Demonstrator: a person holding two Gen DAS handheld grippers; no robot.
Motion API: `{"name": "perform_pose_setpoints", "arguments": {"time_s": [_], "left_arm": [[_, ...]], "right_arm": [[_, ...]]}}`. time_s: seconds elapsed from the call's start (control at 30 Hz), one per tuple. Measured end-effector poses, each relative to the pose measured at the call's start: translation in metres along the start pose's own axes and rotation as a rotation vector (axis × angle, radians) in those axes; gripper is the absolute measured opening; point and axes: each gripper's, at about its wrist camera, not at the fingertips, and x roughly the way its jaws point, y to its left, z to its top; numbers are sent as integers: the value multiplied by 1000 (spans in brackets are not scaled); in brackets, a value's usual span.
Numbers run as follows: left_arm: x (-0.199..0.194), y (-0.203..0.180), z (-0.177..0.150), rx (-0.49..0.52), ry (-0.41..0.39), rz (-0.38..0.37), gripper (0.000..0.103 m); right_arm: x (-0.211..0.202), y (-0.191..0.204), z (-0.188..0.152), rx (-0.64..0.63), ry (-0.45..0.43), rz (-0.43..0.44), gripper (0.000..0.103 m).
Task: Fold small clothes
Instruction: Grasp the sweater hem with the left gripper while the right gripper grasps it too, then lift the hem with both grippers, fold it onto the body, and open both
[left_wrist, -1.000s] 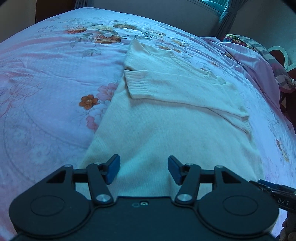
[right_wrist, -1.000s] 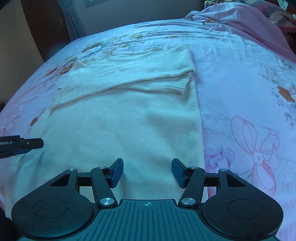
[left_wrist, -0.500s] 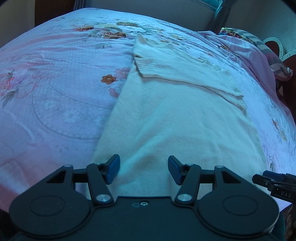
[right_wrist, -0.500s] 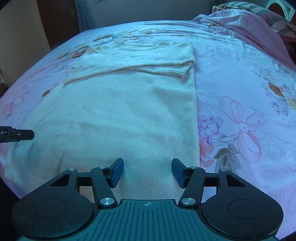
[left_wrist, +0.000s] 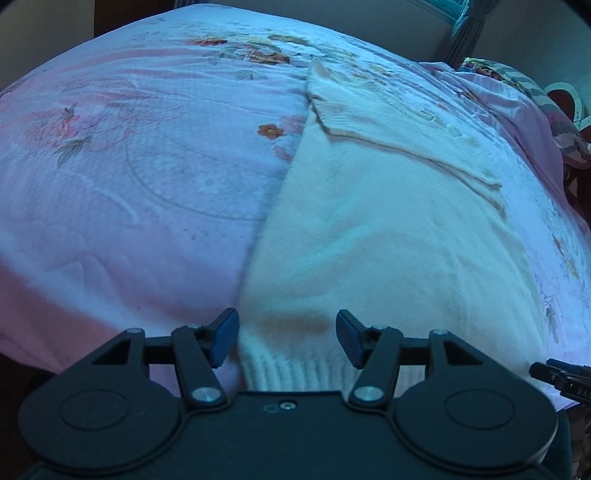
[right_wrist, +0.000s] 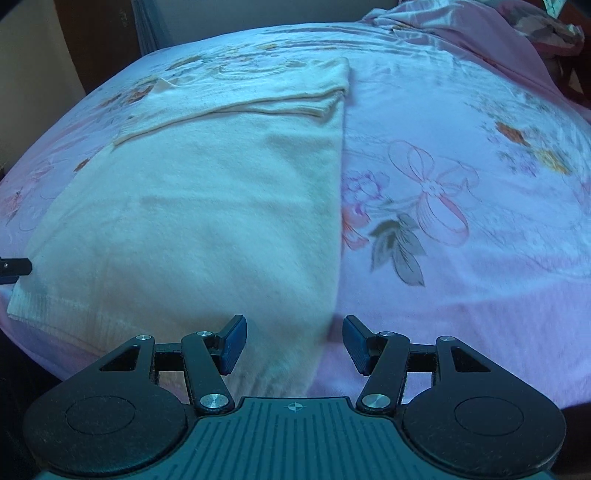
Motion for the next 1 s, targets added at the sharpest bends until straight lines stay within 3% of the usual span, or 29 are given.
{"name": "perform_pose_setpoints", "arguments": {"time_s": [0.23,0.3,0.4,0.43,0.47,0.5,0.53,0.57,0.67,0.83,1.0], "left_arm": [[6,7,-10,-44,27,-36,52],[6,10,-12,-54,36,-53,47],[9,14,-15,-69,60,-86,30],[10,15,-15,-77,69,-100,20],[12,16,-16,-94,83,-119,8],[12,18,-16,-111,91,-135,7],[12,19,-16,-118,89,-143,6],[12,18,-15,-117,86,-151,5],[7,14,-7,-132,67,-202,5],[-1,-6,37,-114,-6,-288,5],[19,-27,104,-116,-94,-291,5]], "right_arm": [[4,-9,-12,67,45,35,57],[3,-10,-15,95,50,59,57],[2,-13,-16,136,54,93,57],[3,-14,-17,155,59,108,56],[4,-14,-17,164,64,113,43],[5,-14,-17,174,76,128,22],[6,-16,-17,197,89,152,14],[7,-18,-17,217,97,172,8],[4,-19,-13,242,84,211,7],[-12,-21,28,277,-24,273,6],[-2,-27,95,281,-130,241,6]]}}
